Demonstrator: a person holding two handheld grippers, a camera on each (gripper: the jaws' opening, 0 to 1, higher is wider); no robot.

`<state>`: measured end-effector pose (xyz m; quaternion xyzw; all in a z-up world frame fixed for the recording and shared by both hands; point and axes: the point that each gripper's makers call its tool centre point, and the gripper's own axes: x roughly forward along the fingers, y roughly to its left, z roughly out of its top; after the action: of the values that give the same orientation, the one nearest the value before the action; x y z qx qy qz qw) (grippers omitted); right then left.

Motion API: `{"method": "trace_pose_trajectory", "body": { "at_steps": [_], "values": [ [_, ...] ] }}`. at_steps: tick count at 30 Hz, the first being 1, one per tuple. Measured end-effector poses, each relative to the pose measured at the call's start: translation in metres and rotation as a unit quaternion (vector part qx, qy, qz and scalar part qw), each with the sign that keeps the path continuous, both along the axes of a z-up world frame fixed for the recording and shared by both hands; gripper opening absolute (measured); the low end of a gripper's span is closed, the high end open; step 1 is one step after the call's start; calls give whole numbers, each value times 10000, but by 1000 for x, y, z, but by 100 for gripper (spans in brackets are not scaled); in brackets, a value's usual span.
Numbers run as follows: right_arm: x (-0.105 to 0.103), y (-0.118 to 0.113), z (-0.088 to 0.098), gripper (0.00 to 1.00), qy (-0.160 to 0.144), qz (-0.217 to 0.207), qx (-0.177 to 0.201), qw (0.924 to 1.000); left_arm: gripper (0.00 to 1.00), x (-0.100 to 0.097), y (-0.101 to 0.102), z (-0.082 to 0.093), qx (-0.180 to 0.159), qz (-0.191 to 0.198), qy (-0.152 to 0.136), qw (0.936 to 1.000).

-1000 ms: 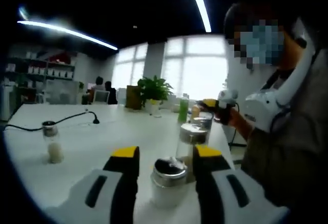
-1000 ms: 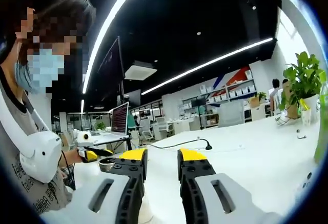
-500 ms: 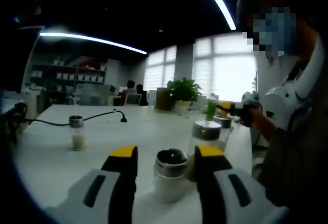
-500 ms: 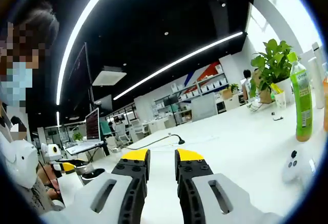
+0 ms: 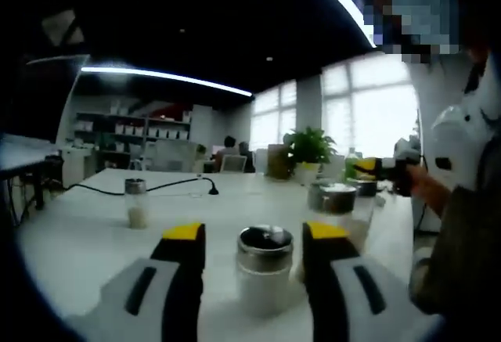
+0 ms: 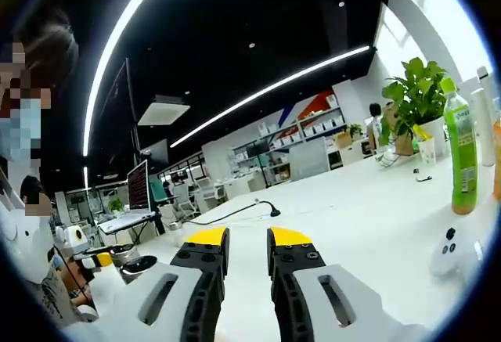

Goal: Rotate the seasoning bottle until the label or dispensing opening points toward the visible target arrow and the bottle remains upright within the marked orientation range

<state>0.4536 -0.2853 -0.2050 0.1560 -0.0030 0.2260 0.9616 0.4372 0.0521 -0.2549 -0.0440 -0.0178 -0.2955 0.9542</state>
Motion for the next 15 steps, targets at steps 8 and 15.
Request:
{"method": "trace_pose_trajectory", "body": {
  "at_steps": [8, 15],
  "values": [
    [0, 10, 6, 17, -30, 134, -200, 9997, 46, 1, 1, -2, 14, -8, 17, 10000],
    [-1, 15, 2, 13, 24, 259, -186, 9995, 40, -2, -6, -4, 74, -105, 30, 9999]
  ]
}}
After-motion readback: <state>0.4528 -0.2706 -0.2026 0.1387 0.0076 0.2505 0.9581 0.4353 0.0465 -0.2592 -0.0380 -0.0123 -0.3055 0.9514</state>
